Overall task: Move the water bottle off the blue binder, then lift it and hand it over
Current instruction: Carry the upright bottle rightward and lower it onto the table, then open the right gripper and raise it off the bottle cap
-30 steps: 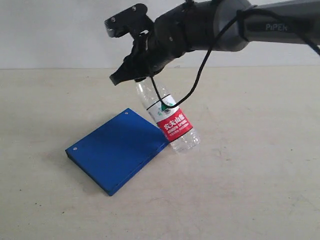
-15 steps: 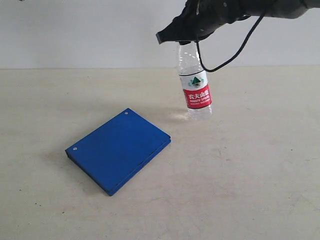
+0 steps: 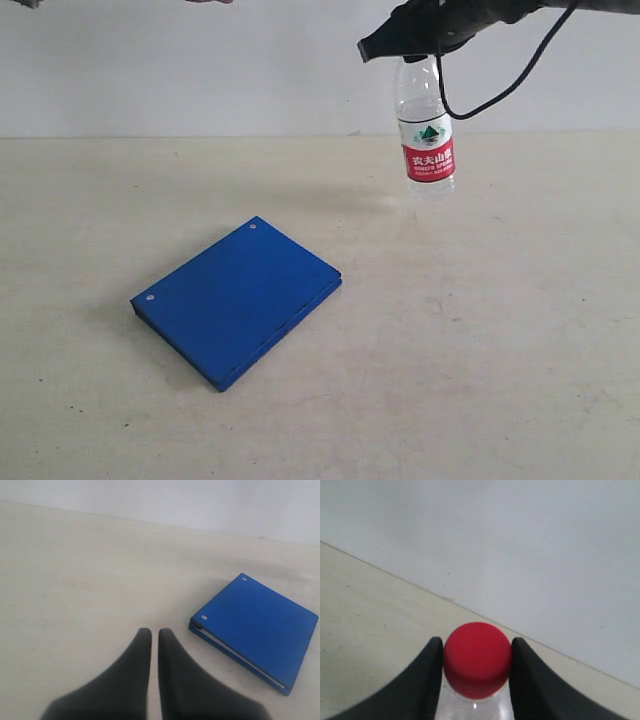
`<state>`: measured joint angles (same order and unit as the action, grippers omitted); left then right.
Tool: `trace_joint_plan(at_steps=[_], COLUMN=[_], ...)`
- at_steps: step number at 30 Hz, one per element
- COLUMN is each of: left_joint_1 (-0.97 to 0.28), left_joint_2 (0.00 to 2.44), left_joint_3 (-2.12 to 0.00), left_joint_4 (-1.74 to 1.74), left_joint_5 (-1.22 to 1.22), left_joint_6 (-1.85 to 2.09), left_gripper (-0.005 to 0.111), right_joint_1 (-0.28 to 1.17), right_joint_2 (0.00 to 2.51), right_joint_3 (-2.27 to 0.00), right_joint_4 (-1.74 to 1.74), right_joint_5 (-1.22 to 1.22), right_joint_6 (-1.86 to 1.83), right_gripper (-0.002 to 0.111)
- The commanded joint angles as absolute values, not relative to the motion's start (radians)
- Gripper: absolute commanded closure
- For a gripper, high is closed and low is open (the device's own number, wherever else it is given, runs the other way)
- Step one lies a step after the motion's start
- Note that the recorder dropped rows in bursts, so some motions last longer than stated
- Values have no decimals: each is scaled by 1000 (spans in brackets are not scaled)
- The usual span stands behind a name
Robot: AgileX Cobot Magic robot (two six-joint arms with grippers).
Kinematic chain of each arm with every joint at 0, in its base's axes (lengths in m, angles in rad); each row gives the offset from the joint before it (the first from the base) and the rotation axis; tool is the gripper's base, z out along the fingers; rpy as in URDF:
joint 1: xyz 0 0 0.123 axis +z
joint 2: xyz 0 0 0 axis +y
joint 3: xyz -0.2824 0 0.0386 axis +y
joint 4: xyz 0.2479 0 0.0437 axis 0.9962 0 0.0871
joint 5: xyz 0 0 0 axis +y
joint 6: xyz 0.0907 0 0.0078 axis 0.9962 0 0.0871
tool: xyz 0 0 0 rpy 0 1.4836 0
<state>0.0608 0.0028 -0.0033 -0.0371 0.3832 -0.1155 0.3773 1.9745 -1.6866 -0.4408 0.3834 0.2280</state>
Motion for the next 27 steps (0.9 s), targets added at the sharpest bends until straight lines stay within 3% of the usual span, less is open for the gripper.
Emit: trace_joint_plan(at_steps=[1, 6, 8, 14, 27], left_joint_1=[59, 59, 59, 59, 59], left_joint_2=[0, 0, 0, 0, 0], left_joint_3=[0, 0, 0, 0, 0], left_joint_4=[-34, -34, -34, -34, -34], left_joint_5=[366, 366, 366, 366, 366], left_joint_6=[-112, -112, -112, -112, -112], left_gripper=[102, 102, 102, 102, 102], right_joint_1=[344, 330, 330, 330, 335], right_joint_2=[1962, 1963, 1963, 1963, 1885], right_joint_3=[-1687, -1687, -1687, -1687, -1687], right_joint_4=[-466, -466, -466, -466, -466], right_joint_5=[368, 381, 388, 433, 445], right_joint_6=[276, 259, 248, 248, 248], right_gripper=[108, 108, 102, 71, 51])
